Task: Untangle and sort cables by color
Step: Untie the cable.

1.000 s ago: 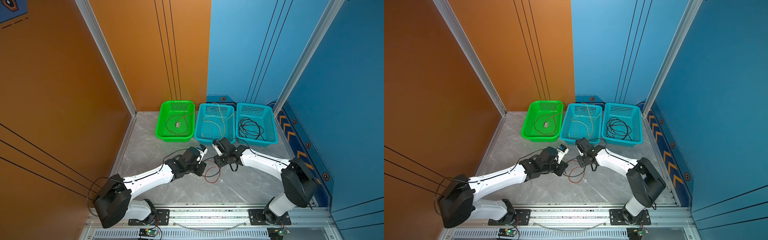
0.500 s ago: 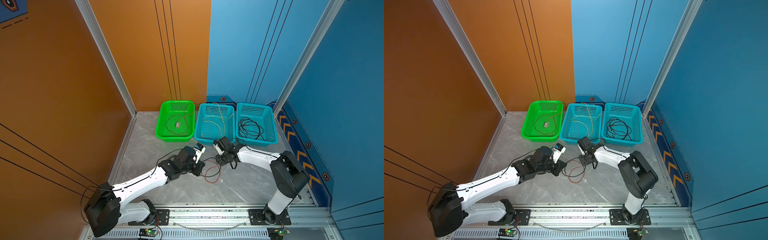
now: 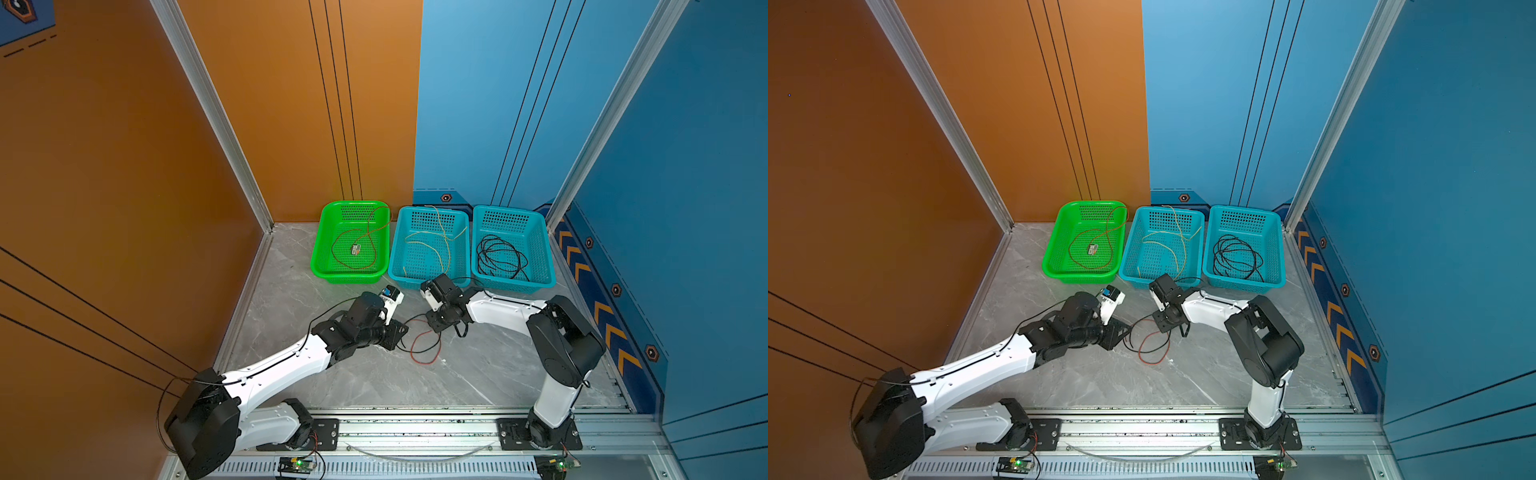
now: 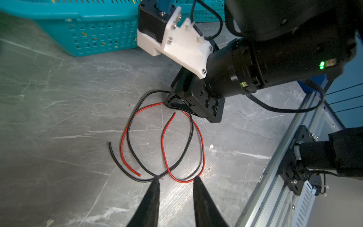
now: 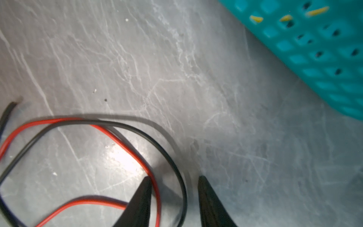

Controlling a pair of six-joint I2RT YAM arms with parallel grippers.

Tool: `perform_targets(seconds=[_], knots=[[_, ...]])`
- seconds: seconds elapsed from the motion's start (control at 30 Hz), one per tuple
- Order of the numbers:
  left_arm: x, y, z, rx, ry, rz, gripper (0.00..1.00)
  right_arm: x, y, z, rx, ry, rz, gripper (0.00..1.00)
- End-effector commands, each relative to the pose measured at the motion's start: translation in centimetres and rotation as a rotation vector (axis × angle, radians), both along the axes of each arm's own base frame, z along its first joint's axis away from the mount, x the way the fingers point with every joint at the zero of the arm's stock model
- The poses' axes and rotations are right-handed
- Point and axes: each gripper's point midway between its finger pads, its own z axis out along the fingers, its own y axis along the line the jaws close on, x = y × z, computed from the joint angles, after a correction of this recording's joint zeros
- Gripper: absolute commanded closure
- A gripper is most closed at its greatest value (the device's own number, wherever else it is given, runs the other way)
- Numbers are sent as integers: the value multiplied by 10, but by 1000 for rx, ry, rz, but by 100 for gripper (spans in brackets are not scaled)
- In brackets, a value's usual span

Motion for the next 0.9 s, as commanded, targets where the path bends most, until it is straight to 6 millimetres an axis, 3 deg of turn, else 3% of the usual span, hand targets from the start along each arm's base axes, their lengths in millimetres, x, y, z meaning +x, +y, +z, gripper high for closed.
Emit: perform_targets(seconds=[0.0, 0.17, 0.33, 0.83, 0.87], knots=[[2, 0, 6, -34, -16, -5, 68, -3, -4, -14, -49, 29, 8, 69], [3, 1, 9, -41, -22, -6, 68, -12, -4, -17, -51, 50, 17, 86], [2, 3, 9, -40, -21, -9, 68, -16, 0, -2, -10, 35, 16, 96], [3, -14, 2, -90, 9, -45, 67, -29, 8, 94, 115, -77, 46, 100], [3, -18, 2, -102, 16, -54, 67, -36, 16, 100, 131, -86, 72, 100]])
